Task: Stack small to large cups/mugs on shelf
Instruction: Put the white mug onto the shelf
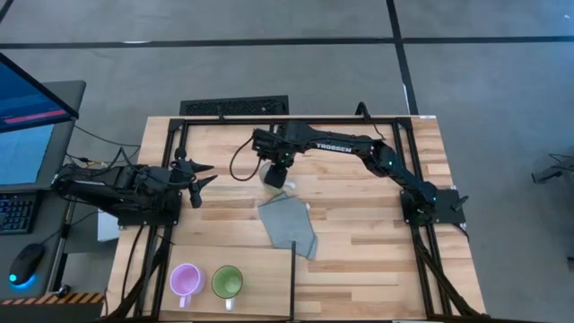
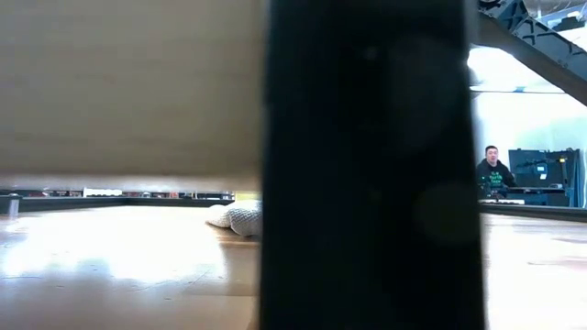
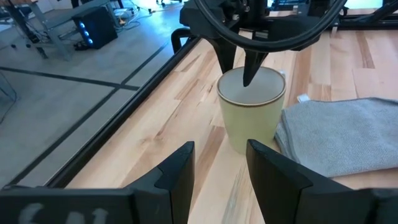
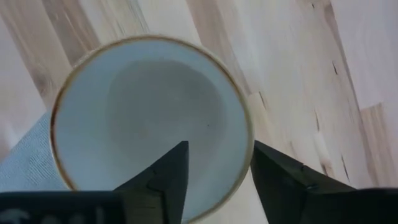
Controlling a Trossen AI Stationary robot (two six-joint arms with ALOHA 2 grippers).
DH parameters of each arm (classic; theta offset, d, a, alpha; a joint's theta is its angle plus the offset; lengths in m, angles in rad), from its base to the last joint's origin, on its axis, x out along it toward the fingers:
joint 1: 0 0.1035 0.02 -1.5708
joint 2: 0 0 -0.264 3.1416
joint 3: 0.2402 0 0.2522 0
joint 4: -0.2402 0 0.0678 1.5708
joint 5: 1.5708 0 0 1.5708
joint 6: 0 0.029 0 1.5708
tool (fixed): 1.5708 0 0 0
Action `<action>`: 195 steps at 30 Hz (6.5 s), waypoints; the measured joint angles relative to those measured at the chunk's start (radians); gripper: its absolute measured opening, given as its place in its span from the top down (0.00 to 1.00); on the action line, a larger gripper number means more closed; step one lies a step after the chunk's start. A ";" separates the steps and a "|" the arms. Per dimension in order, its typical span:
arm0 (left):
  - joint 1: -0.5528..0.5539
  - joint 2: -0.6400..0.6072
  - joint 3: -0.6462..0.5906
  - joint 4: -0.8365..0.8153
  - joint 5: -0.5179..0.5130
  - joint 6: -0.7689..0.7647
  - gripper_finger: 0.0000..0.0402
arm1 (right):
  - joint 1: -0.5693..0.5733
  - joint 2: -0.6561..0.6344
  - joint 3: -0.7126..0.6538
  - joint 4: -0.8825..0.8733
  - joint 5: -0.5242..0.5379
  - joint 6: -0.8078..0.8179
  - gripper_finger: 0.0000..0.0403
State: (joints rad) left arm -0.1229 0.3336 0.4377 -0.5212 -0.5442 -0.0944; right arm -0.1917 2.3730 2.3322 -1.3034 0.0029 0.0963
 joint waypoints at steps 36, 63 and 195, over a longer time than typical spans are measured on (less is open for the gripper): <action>0.000 0.000 0.000 -0.005 0.005 -0.008 0.66 | 0.008 -0.410 0.023 -0.031 0.191 0.119 0.54; 0.000 0.000 0.000 -0.004 -0.069 -0.015 0.66 | 0.383 -1.056 -0.538 -0.259 1.086 0.479 0.53; 0.344 1.286 0.933 -0.422 0.352 -0.605 0.66 | 0.360 -1.908 -2.100 1.133 0.805 0.000 0.55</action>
State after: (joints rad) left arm 0.2207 1.6197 1.3704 -0.9435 -0.1920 -0.6998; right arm 0.1684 0.4652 0.2317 -0.1704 0.8082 0.0963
